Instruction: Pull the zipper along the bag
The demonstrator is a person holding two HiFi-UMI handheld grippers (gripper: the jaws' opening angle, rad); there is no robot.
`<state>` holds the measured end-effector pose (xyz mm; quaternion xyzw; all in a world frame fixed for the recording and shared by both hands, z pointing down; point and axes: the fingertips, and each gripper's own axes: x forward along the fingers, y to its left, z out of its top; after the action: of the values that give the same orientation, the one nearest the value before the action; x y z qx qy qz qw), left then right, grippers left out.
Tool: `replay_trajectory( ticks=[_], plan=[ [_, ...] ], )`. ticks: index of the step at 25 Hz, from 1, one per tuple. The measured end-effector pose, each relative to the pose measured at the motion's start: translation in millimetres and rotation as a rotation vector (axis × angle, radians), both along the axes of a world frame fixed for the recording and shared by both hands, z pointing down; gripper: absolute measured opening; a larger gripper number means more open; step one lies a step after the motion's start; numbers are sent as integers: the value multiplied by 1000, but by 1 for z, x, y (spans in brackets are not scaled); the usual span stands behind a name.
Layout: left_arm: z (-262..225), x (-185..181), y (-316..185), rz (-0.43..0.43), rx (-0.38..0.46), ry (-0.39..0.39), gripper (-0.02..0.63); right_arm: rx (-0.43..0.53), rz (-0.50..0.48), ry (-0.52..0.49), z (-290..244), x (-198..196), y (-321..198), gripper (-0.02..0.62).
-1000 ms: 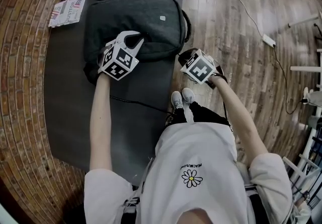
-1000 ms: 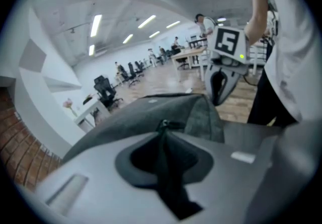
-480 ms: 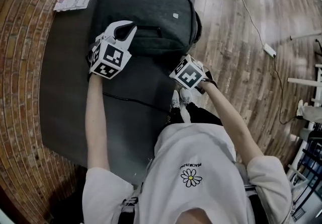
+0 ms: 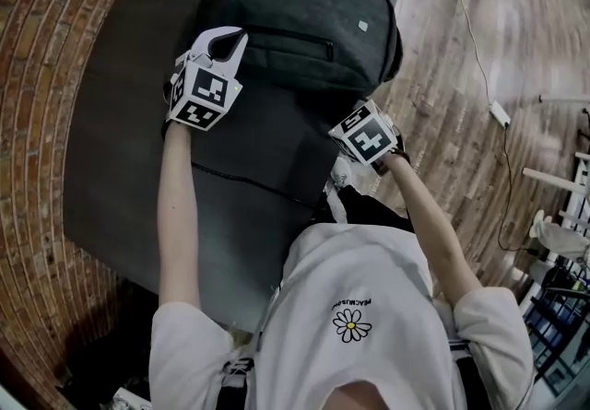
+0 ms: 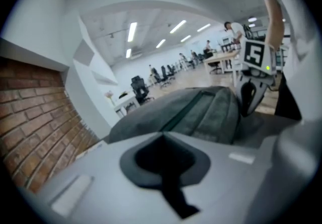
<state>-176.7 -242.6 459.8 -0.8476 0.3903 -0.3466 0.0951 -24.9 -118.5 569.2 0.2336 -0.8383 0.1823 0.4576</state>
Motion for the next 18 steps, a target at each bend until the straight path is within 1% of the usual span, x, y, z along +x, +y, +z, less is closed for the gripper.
replay_trajectory(
  ticks=[6, 10, 13, 18],
  plan=[
    [2, -1, 1, -3, 16, -8, 0, -5, 0, -11, -3, -21, 2, 11],
    [1, -1, 0, 0, 17, -10, 0, 20, -6, -10, -8, -43, 1, 15],
    [3, -2, -1, 3, 17, -11, 0, 34, 19, -6, -7, -60, -3, 14],
    [3, 0, -2, 1, 19, -12, 0, 72, 1, 15, -11, -95, -13, 14]
  ],
)
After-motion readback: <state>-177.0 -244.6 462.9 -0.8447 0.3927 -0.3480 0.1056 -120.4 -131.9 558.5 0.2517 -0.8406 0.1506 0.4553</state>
